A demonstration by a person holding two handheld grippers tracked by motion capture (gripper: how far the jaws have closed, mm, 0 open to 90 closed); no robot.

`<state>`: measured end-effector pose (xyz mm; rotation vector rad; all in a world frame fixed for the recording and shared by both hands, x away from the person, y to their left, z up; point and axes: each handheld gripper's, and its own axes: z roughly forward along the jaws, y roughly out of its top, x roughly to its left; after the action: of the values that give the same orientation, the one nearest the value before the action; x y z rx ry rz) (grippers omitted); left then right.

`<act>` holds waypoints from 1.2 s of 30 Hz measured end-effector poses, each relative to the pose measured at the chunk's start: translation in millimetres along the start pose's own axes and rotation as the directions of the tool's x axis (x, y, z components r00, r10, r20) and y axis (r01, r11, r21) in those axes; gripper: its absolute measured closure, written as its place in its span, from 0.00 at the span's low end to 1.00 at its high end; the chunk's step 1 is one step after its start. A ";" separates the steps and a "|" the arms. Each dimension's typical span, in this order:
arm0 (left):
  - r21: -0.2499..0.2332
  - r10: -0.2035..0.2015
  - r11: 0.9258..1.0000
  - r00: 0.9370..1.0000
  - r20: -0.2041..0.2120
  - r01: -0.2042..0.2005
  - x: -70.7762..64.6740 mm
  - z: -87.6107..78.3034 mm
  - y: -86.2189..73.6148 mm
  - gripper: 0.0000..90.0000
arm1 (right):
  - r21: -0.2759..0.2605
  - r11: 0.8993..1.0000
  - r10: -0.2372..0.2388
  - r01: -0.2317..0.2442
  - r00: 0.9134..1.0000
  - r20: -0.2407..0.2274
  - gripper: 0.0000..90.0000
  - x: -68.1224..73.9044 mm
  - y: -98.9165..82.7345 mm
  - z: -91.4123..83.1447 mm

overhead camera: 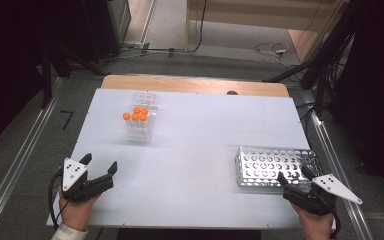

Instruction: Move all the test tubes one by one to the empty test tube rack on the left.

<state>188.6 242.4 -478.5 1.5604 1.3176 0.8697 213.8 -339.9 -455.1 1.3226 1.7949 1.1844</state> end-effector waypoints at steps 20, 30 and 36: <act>0.014 -0.040 0.999 0.997 -0.063 0.041 25.0 -5.6 -8.1 0.17 | 0.003 0.999 0.040 -0.040 0.998 0.055 0.16 -18.6 -3.9 -4.6; 0.033 -0.048 0.998 0.997 -0.067 0.051 29.4 -5.6 -10.9 0.17 | -0.001 0.998 0.055 -0.055 0.996 0.075 0.16 -24.8 -5.4 -7.8; 0.044 -0.081 0.995 0.994 -0.074 0.084 34.4 -4.9 -13.0 0.17 | -0.002 0.998 0.065 -0.065 0.994 0.088 0.16 -28.6 -6.1 -9.9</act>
<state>186.0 277.6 -489.9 1.5120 1.4535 0.8553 211.9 -370.7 -457.5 1.4210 1.7022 1.1418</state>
